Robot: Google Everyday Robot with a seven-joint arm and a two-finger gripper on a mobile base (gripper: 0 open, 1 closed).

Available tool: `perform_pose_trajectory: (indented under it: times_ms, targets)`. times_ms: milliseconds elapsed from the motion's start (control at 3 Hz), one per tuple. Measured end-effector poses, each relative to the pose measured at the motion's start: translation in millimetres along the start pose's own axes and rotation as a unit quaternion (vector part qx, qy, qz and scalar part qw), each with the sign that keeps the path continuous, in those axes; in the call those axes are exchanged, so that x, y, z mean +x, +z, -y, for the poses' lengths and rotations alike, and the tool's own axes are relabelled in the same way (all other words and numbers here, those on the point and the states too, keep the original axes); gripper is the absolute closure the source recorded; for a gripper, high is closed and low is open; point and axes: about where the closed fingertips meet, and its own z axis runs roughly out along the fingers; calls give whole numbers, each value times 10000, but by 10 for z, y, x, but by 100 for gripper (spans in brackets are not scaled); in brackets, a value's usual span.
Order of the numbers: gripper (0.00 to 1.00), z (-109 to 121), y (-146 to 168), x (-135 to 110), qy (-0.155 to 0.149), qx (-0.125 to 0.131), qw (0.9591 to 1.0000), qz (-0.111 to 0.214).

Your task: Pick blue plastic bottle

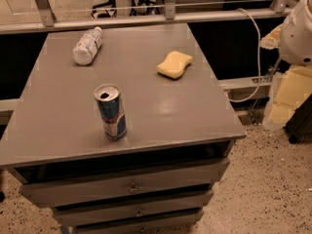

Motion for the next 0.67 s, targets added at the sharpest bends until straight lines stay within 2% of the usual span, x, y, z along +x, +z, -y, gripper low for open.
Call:
perform_pose_trajectory:
  times_ms: [333, 667]
  targets:
    - [0, 11, -12, -3, -6, 25, 10000, 6]
    - [0, 279, -16, -253, -398, 227, 9986, 278]
